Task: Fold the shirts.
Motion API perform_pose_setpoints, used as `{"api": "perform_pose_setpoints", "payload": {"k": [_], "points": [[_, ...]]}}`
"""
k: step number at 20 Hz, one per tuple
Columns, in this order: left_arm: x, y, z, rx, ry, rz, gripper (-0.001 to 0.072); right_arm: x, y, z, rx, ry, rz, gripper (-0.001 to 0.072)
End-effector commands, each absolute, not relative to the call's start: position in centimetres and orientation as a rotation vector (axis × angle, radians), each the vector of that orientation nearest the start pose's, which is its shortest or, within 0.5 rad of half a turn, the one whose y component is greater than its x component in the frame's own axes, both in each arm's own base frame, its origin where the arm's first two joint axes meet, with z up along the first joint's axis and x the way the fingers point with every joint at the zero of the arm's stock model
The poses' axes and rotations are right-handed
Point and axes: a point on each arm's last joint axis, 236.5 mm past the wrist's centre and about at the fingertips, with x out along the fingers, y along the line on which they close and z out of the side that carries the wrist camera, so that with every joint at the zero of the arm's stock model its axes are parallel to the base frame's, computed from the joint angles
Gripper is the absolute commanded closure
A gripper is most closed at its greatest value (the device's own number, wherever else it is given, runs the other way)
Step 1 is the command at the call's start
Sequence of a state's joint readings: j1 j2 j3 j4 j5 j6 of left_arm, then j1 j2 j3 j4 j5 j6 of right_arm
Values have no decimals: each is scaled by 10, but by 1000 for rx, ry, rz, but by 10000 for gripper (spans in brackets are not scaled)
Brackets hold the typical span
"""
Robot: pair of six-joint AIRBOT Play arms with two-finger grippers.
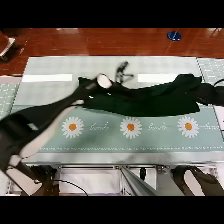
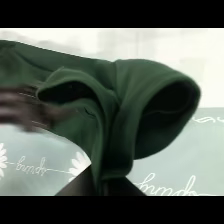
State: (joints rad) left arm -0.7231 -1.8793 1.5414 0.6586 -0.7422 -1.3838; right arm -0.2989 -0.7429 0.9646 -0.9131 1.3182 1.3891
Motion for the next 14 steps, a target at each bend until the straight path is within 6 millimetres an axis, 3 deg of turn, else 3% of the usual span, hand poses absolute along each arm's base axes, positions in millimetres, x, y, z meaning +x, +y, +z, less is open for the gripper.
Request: {"api": "perform_pose_setpoints", "payload": {"k": [1, 3, 4, 5, 7, 9, 11, 13, 14], "points": [[288, -541, -70, -363, 1356, -986, 685, 283, 65, 159, 491, 894, 320, 691], [259, -560, -77, -317, 1405, -1049, 685, 284, 63, 159, 488, 890, 313, 691], [254, -563, -74, -306, 1417, -1074, 685, 284, 63, 159, 488, 890, 312, 691], [259, -561, -67, -308, 1412, -1083, 685, 284, 63, 159, 488, 890, 312, 691], [294, -541, -45, -346, 1385, -1063, 685, 285, 63, 159, 488, 888, 311, 691], [348, -494, -18, -407, 1356, -1007, 685, 289, 62, 162, 494, 865, 306, 691], [404, -426, 23, -458, 1286, -956, 685, 298, 73, 168, 524, 842, 346, 691], [439, -356, 64, -475, 1174, -905, 684, 309, 106, 163, 540, 866, 450, 691], [447, -317, 80, -474, 1122, -873, 685, 316, 124, 157, 543, 885, 494, 691]]}}
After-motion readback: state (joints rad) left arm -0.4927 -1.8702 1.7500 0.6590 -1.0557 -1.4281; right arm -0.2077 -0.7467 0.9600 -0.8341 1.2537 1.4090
